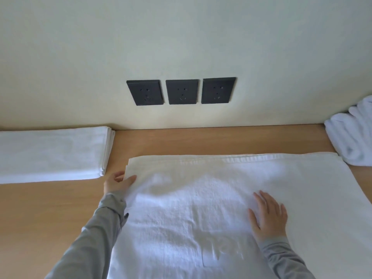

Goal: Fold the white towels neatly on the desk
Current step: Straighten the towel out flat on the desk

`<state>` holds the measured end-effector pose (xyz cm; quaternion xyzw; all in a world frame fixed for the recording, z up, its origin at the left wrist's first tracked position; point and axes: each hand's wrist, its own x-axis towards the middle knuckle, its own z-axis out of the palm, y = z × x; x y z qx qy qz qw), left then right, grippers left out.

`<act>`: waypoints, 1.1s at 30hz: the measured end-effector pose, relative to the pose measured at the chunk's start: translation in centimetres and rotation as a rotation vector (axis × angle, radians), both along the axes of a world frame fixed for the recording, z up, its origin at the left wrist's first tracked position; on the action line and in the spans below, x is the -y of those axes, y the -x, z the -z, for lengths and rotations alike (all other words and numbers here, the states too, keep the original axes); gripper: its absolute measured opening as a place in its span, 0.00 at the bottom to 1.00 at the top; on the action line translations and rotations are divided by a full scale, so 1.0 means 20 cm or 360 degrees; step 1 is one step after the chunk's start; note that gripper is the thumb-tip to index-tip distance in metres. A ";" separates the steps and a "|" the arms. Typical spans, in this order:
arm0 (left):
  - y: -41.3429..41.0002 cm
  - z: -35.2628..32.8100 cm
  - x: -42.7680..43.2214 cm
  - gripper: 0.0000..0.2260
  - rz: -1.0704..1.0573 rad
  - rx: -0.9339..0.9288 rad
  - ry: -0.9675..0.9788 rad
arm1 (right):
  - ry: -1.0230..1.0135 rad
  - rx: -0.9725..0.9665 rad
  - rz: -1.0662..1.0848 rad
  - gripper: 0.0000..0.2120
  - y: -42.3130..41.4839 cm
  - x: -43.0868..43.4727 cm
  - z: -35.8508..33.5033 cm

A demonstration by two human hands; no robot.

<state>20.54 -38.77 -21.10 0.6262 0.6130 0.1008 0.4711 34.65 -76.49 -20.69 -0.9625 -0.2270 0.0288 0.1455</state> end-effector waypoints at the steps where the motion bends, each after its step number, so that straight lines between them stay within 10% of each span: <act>1: 0.00 0.00 0.00 0.16 0.0059 0.0042 -0.0020 | -0.0080 0.0074 -0.0055 0.29 0.00 -0.10 -0.02; 5: 0.02 -0.02 -0.01 0.07 0.0171 0.0165 -0.0072 | -0.0387 -0.0002 -0.0412 0.13 0.02 -0.58 -0.09; 13: 0.04 -0.04 -0.04 0.04 0.0247 -0.0046 -0.0264 | -0.0219 -0.0565 -0.0929 0.15 0.12 -1.38 -0.10; 33: -0.03 0.01 -0.14 0.03 0.0130 -0.0036 0.0125 | 0.0017 -0.0857 -0.0790 0.03 0.10 -1.69 -0.04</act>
